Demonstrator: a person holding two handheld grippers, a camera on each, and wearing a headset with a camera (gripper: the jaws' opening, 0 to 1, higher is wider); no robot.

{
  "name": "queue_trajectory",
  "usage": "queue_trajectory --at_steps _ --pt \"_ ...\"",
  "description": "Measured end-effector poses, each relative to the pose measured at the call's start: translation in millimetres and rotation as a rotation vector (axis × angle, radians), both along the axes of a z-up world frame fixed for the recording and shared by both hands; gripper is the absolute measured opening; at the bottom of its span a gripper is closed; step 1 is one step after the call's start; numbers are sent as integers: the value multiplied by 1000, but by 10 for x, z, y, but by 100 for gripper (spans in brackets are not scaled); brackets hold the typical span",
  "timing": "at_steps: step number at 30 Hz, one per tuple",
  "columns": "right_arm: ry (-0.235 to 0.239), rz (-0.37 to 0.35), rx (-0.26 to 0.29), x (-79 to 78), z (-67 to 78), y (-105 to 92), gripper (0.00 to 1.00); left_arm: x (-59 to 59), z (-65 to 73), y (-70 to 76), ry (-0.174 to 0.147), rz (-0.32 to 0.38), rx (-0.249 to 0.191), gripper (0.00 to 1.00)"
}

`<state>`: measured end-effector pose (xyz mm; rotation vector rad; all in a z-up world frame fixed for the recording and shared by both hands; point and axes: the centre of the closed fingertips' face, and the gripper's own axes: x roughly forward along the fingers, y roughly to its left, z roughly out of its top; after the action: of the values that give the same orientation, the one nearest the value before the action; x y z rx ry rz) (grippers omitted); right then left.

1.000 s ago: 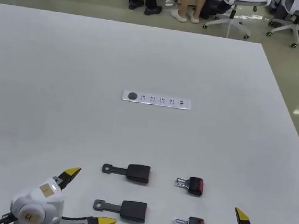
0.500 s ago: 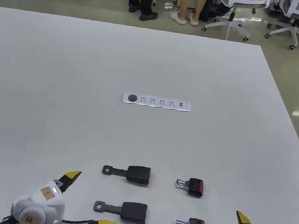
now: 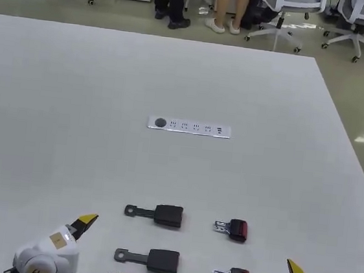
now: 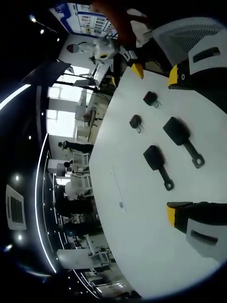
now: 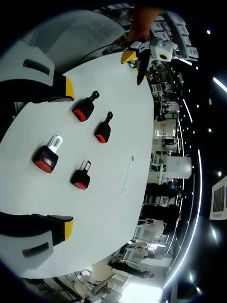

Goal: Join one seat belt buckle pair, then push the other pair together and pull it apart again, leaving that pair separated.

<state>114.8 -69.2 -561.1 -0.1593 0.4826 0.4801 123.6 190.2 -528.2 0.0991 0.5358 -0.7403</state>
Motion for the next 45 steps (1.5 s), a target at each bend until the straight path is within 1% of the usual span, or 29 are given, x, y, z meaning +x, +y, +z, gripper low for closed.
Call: queue_trajectory --at_steps 7,12,18,22,28,32,39,45 --pt "1 -8 3 -14 30 2 99 -3 17 -25 1 -1 -4 100" --pt "3 -9 2 -16 36 1 99 -3 5 -24 5 1 -4 100" --pt "6 -9 6 -6 -8 -14 99 -2 -18 -14 8 0 -4 100" --pt "7 -7 7 -4 15 20 99 6 -35 9 10 0 -3 100" --pt "6 -6 10 24 -56 -25 99 11 -48 14 11 1 -3 100" --pt "4 -4 13 24 -37 -10 99 11 -46 12 10 0 -3 100" --pt "5 -3 11 23 -50 -26 99 0 -15 4 9 1 -6 100" --pt "5 -1 11 13 -55 -29 99 -4 -21 11 9 -1 -5 100"
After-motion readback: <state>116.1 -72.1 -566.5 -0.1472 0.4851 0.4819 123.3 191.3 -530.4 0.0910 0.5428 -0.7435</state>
